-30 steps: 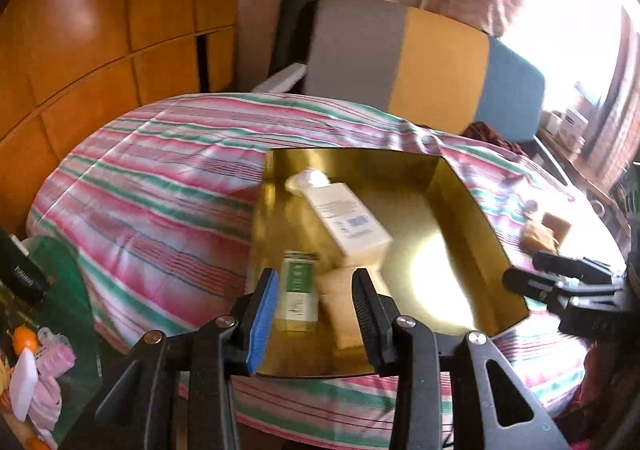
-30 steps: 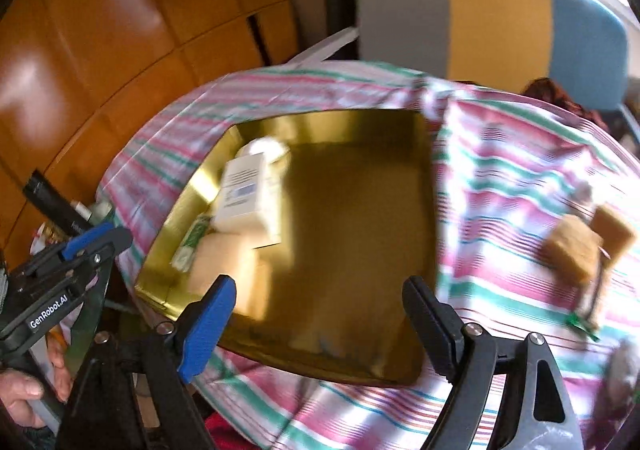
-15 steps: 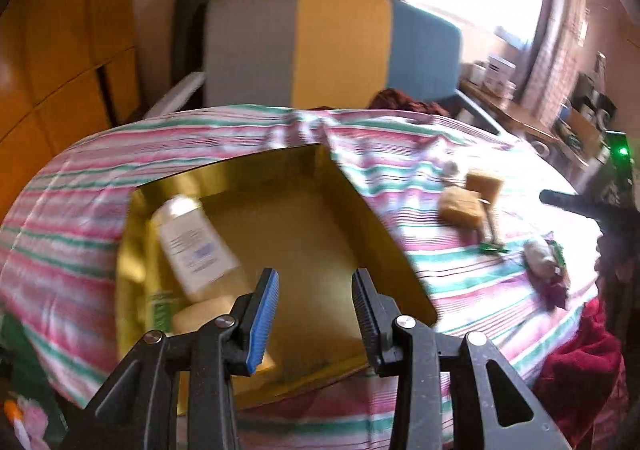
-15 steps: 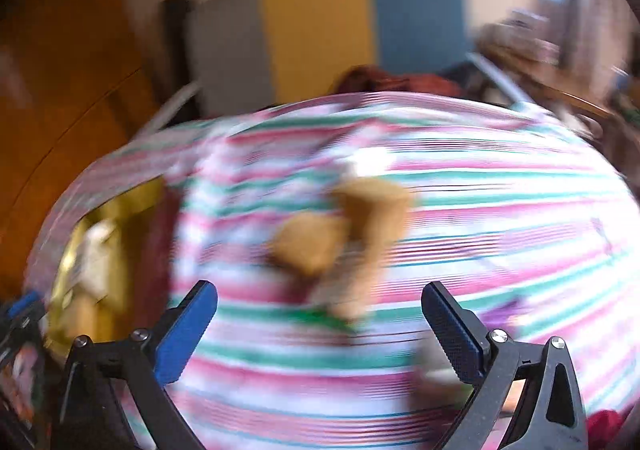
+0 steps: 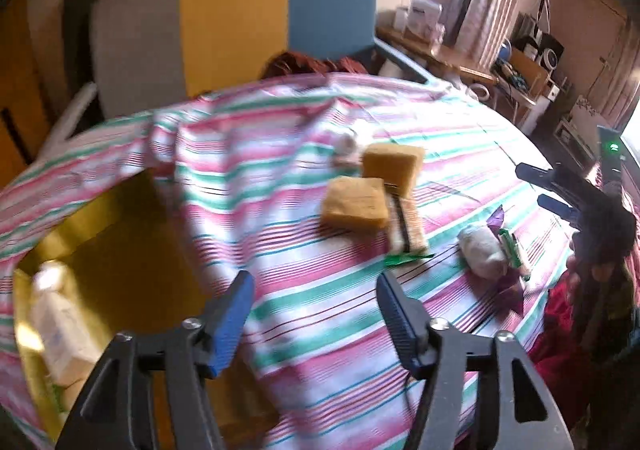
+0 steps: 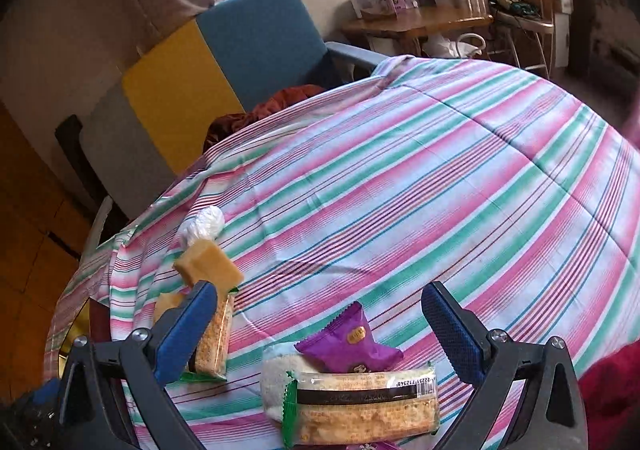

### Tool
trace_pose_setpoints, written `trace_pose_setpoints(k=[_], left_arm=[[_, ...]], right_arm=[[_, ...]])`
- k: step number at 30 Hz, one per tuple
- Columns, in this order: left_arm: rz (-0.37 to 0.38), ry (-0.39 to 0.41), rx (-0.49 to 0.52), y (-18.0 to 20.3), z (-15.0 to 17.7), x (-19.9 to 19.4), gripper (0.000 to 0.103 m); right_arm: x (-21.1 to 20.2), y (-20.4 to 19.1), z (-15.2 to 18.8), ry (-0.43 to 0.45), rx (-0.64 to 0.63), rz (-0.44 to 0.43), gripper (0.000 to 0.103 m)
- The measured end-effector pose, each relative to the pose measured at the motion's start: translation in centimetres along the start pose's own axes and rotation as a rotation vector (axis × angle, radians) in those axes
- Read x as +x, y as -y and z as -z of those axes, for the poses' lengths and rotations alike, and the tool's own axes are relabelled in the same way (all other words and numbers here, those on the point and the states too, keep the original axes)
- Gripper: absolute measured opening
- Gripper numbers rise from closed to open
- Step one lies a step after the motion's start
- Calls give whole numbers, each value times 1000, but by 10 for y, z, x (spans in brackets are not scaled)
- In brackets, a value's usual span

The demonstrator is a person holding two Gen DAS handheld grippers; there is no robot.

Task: Organize objects
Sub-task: 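Return the left gripper to the table and grasp the flat yellow sponge, then hold the sponge with the left gripper while the right gripper grasps the cracker pack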

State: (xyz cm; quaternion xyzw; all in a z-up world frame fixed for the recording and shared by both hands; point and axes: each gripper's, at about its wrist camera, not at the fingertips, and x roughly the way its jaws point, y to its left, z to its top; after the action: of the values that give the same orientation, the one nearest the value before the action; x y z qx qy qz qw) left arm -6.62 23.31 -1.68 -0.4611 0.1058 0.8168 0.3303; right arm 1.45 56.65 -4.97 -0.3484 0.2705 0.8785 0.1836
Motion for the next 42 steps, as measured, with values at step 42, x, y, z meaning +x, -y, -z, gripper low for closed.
trace_pose_setpoints(k=[42], left_arm=[[-28,50,106,48,68,70,66]], right_arm=[[15,-1,6,-79,-5,-50,103]])
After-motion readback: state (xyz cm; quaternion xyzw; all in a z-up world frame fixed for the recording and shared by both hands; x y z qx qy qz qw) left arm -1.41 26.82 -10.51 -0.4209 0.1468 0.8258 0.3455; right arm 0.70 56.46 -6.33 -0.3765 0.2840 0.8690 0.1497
